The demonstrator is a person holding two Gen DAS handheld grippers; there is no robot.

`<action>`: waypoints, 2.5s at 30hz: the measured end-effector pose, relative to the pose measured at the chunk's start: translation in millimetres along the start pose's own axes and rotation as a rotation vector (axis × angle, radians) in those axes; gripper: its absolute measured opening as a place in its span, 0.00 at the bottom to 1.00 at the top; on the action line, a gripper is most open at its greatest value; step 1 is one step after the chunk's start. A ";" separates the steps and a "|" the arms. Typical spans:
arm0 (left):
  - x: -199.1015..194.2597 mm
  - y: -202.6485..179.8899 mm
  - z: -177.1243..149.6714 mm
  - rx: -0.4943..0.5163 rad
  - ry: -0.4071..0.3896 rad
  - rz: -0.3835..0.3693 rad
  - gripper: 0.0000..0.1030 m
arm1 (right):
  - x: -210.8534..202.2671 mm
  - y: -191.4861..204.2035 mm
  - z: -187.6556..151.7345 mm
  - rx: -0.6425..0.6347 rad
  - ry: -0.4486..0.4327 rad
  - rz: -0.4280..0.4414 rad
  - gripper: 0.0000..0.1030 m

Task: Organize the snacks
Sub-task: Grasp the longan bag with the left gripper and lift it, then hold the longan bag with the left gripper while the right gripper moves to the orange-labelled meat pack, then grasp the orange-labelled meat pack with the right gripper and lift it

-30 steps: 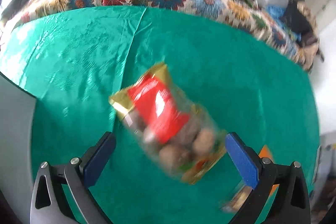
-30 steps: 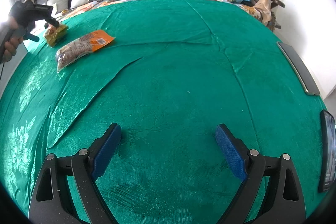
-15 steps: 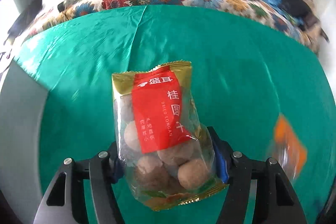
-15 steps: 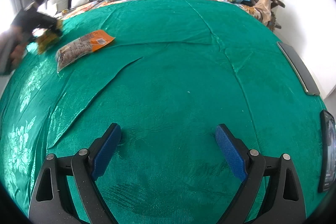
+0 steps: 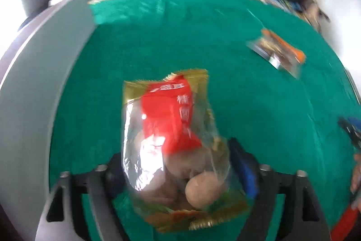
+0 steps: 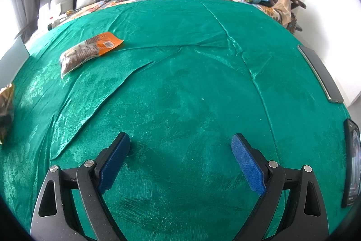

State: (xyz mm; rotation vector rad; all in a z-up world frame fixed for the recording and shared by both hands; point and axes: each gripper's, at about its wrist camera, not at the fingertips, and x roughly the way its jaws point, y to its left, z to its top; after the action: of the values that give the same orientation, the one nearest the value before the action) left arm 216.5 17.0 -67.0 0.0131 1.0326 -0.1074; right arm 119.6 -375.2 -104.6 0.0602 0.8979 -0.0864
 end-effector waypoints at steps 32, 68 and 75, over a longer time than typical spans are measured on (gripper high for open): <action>4.4 10.6 -14.0 -0.059 -0.077 0.063 1.00 | 26.1 43.0 86.8 0.348 0.213 0.175 0.89; 5.8 8.1 -10.7 -0.057 -0.077 0.062 1.00 | -0.1 141.0 -8.2 -0.355 0.056 0.185 0.90; 5.7 7.7 -10.7 -0.057 -0.077 0.062 1.00 | 1.4 150.8 4.5 -0.344 0.145 0.067 0.89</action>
State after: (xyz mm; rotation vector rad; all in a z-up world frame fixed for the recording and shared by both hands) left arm 210.9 24.9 -77.7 -0.0106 0.9572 -0.0219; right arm 139.1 -225.7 -100.5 -0.2266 1.0437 0.1374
